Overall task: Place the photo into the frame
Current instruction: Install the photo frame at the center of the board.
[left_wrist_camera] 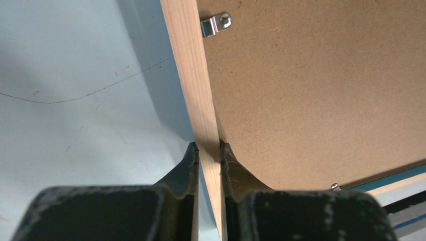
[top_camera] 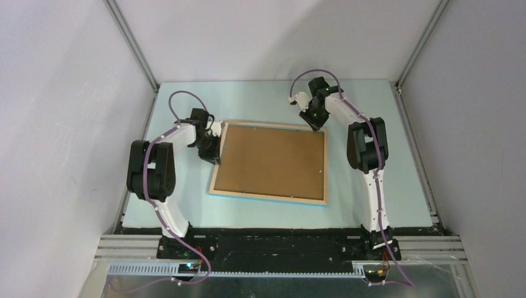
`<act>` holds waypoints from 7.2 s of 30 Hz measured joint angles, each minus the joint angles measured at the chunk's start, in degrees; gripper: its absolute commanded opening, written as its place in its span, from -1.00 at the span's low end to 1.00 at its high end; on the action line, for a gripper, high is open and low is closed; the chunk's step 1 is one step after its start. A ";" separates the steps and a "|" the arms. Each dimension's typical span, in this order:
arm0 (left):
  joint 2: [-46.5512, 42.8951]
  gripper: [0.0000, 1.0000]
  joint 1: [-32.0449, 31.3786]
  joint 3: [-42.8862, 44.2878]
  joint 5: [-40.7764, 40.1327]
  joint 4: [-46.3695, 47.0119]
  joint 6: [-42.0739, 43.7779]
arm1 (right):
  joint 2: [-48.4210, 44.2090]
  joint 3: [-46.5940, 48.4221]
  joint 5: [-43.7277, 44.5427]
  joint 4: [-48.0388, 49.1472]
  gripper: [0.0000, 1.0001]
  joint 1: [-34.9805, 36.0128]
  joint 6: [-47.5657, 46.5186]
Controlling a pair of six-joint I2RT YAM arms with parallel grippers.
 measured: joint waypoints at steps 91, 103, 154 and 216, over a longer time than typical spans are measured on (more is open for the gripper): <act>0.92 -1.00 1.44 -3.08 11.56 6.03 -11.39 | -35.43 -55.10 -8.96 13.90 0.29 -9.09 30.08; 0.96 -1.00 1.44 -3.08 11.61 6.05 -11.37 | -35.06 -54.84 -9.75 14.45 0.21 -7.85 30.12; 0.96 -1.00 1.55 -3.08 11.80 6.03 -11.37 | -34.49 -53.88 -7.89 13.49 -0.18 -7.17 27.17; 1.09 -1.00 1.86 -3.08 12.33 6.05 -11.37 | -37.46 -54.51 -10.25 11.96 0.21 -8.52 25.07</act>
